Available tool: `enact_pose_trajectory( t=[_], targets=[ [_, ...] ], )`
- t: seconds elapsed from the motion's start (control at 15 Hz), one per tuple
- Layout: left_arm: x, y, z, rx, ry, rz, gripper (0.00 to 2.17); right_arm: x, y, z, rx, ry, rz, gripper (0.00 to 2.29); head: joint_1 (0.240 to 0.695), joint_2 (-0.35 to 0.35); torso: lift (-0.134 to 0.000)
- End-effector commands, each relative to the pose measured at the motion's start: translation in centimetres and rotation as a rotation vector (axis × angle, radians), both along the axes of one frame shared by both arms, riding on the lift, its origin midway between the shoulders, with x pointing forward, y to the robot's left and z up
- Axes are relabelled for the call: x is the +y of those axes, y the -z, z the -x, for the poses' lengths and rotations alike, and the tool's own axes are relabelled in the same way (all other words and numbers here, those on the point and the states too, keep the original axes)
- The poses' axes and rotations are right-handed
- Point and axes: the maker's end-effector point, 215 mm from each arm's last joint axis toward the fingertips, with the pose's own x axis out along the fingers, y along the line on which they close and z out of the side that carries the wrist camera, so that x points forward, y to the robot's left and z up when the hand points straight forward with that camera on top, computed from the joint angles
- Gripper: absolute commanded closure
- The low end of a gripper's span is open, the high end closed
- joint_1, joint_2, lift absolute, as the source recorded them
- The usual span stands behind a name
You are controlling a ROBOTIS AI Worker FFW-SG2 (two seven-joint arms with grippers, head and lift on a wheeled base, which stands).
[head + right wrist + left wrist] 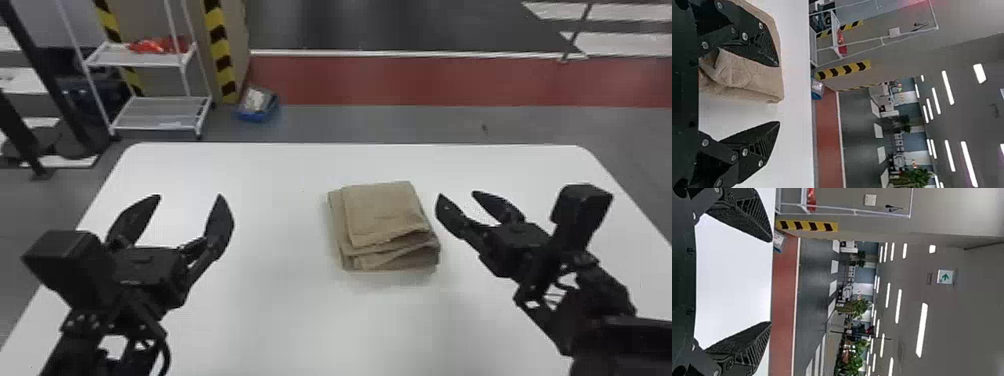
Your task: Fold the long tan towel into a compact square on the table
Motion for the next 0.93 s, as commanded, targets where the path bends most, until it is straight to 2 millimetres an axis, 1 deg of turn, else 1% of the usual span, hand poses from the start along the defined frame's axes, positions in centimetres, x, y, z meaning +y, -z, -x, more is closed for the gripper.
enact_pose_trajectory(
  t=[0.0,0.13,0.27,0.33,0.47,0.6,0.73,0.87],
  targets=[
    [1.3,0.4,0.2,-0.057,-0.023,0.005,0.01,3.3,-0.4,2.1,-0.072,-0.031,0.021,0.05,0.695,0.025,-0.123],
    [1.6,0.9,0.8,-0.098,-0.022,0.009,0.03,4.5,-0.5,4.0,-0.09,-0.031,0.018,0.05,0.695,0.062,-0.123],
    [1.4,1.7,1.7,-0.126,-0.008,0.012,0.03,4.8,-0.2,5.7,-0.079,-0.031,0.015,0.05,0.695,0.096,-0.123],
    [1.3,2.0,2.2,-0.141,-0.006,0.013,0.03,4.6,0.2,6.3,-0.066,-0.023,0.024,0.06,0.695,0.102,-0.123],
    [0.4,3.2,2.8,-0.136,0.007,-0.02,0.03,3.9,1.1,7.1,-0.04,-0.005,0.035,0.07,0.695,0.106,-0.123],
    [0.2,3.4,3.6,-0.137,0.013,-0.025,0.03,2.8,1.7,7.9,-0.026,0.014,0.035,0.07,0.695,0.099,-0.123],
    [-0.6,4.0,3.9,-0.127,0.031,-0.062,0.03,1.9,1.8,8.6,-0.027,0.034,0.025,0.08,0.695,0.079,-0.123],
    [-0.8,4.3,3.9,-0.115,0.031,-0.07,0.03,1.9,0.8,9.6,-0.07,0.045,0.027,0.08,0.695,0.063,-0.123]
  ],
)
